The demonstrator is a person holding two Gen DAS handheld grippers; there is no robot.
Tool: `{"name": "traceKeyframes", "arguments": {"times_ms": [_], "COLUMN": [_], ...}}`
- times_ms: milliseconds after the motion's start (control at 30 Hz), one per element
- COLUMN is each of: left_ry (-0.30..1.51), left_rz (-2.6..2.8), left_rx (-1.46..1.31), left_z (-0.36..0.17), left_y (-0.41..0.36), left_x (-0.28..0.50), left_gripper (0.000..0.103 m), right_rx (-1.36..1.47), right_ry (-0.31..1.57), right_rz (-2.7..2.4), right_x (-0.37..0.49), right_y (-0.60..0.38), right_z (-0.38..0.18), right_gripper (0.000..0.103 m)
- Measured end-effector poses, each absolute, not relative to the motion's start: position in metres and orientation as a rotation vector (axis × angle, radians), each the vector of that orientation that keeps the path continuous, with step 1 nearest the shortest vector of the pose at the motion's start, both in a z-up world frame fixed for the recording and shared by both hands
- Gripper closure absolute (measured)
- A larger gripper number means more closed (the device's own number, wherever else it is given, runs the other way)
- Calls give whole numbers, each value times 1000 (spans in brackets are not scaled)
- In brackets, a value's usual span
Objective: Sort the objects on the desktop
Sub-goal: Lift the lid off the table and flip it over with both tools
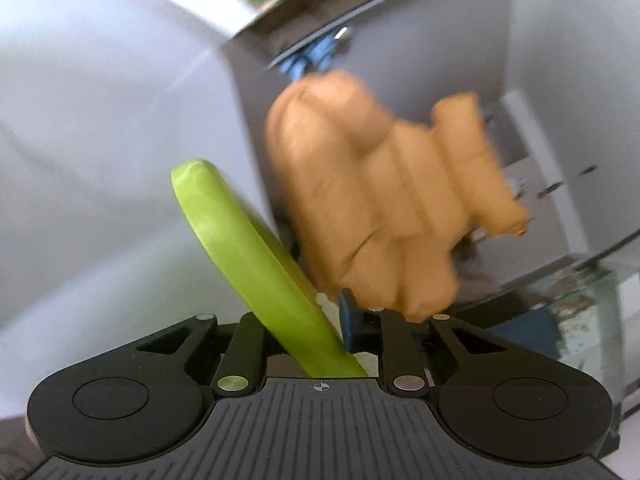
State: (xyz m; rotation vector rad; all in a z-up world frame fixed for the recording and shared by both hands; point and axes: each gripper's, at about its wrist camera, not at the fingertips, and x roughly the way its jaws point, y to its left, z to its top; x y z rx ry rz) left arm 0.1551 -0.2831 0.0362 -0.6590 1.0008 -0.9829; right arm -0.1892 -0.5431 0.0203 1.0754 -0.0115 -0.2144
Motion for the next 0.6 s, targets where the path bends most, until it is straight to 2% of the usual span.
{"name": "traceKeyframes", "arguments": {"times_ms": [133, 267, 433, 600], "left_ry": [761, 596, 522, 552], "left_rz": [-903, -715, -459, -323], "left_rx": [-601, -520, -509, -594], "left_z": [91, 115, 107, 70], "left_y": [-192, -89, 18, 85], "left_x": [139, 120, 106, 105], "left_gripper": [73, 67, 66, 65], "right_rx": [995, 983, 961, 938], "right_ry": [-42, 11, 142, 256], "right_rz": [-17, 223, 459, 585], "right_x": [-160, -103, -18, 36], "right_y": [-515, -473, -395, -330], "right_z": [60, 75, 66, 43], "right_gripper": [79, 78, 76, 75]}}
